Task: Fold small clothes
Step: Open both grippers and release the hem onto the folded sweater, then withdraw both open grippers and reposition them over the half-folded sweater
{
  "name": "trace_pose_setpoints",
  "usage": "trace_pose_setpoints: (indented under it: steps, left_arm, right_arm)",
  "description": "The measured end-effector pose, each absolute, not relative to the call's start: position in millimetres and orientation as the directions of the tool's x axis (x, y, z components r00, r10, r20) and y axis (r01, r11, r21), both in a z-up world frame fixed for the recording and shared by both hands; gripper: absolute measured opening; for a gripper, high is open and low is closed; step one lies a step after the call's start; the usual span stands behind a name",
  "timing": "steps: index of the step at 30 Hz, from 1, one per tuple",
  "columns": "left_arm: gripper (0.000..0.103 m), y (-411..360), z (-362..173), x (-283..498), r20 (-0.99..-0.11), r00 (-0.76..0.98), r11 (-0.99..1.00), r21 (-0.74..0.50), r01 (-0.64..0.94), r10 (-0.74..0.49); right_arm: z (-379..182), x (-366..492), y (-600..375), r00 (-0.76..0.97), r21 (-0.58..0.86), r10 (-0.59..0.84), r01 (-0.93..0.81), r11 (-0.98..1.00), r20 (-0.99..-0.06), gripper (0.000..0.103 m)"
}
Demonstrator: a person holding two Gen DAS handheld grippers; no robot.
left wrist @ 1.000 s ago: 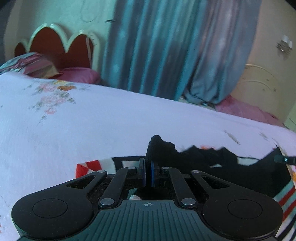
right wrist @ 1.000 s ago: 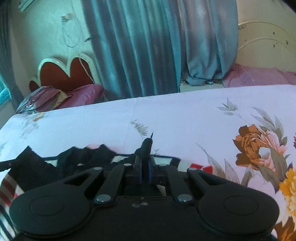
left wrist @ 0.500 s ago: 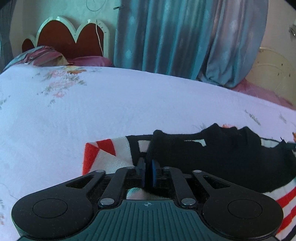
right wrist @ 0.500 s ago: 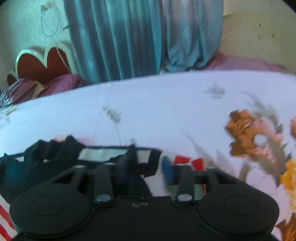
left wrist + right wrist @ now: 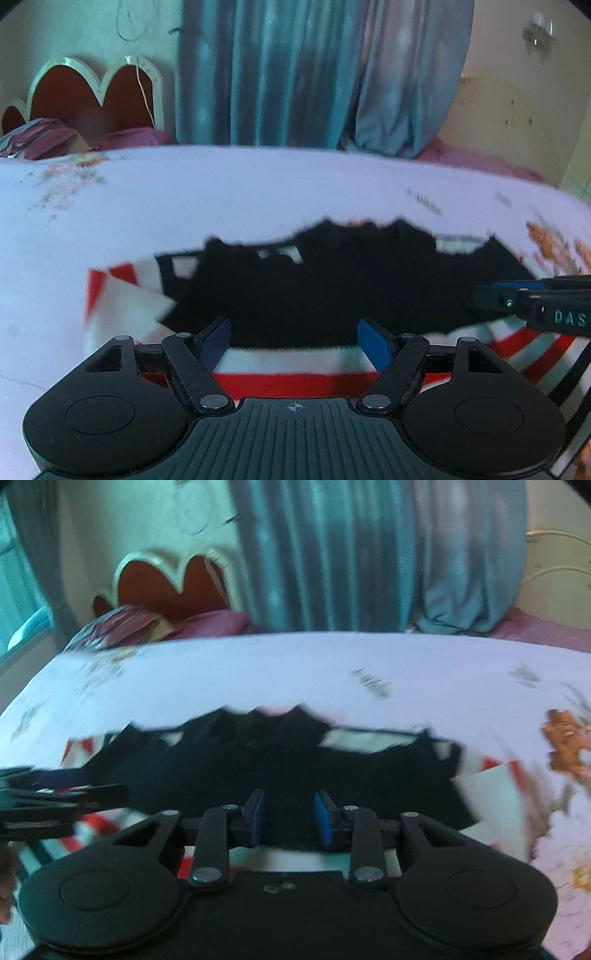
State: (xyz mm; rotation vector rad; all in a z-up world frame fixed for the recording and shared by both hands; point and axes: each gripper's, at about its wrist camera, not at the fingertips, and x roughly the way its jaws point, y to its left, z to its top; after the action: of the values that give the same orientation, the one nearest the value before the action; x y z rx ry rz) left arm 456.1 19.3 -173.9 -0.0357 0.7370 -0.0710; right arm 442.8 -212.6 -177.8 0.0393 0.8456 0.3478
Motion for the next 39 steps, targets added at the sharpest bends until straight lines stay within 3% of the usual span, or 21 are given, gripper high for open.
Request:
trace_pose_setpoints:
  steps: [5, 11, 13, 15, 21, 23, 25, 32, 39]
  left_arm:
    - [0.077, 32, -186, 441, -0.67, 0.742, 0.999, -0.018, 0.032, -0.036]
    - [0.077, 58, -187, 411, -0.662, 0.749, 1.0, 0.019, 0.003, 0.01]
    - [0.077, 58, -180, 403, -0.665, 0.746, 0.999, 0.017, -0.028, 0.032]
    - [0.077, 50, -173, 396, -0.657, 0.754, 1.0, 0.003, -0.017, 0.015]
    - [0.077, 13, -176, 381, -0.665, 0.746, 0.997, 0.041, 0.072, -0.026]
    - [0.077, 13, -182, 378, -0.678, 0.735, 0.998, 0.047, 0.048, -0.004]
    - [0.084, 22, -184, 372, -0.683, 0.73, 1.0, 0.027, 0.015, 0.007]
    - [0.085, 35, -185, 350, -0.68, 0.733, 0.998, 0.053, 0.016, 0.025]
    - [0.085, 20, -179, 340, -0.682, 0.731, 0.998, 0.059, 0.018, 0.028]
  right_arm:
    - [-192, 432, -211, 0.607, 0.067, 0.245, -0.301, 0.951, -0.756, 0.03]
    - [-195, 419, -274, 0.635, 0.085, 0.159, -0.145, 0.986, -0.756, 0.024]
    - [-191, 415, -273, 0.631, 0.063, 0.137, -0.139, 0.988, -0.764, 0.026]
    - [-182, 406, -264, 0.636, 0.073, 0.156, -0.156, 0.985, -0.755, 0.031]
    - [-177, 375, -213, 0.606, 0.108, 0.264, -0.282, 0.953, -0.75, 0.03]
    - [-184, 369, -207, 0.596, 0.08, 0.245, -0.29, 0.954, -0.764, 0.03]
    - [-186, 363, -212, 0.608, 0.05, 0.217, -0.28, 0.959, -0.764, 0.03]
    - [-188, 348, -268, 0.628, 0.005, 0.099, -0.149, 0.989, -0.772, 0.029]
    - [-175, 322, -256, 0.648, 0.005, 0.099, -0.146, 0.989, -0.755, 0.033]
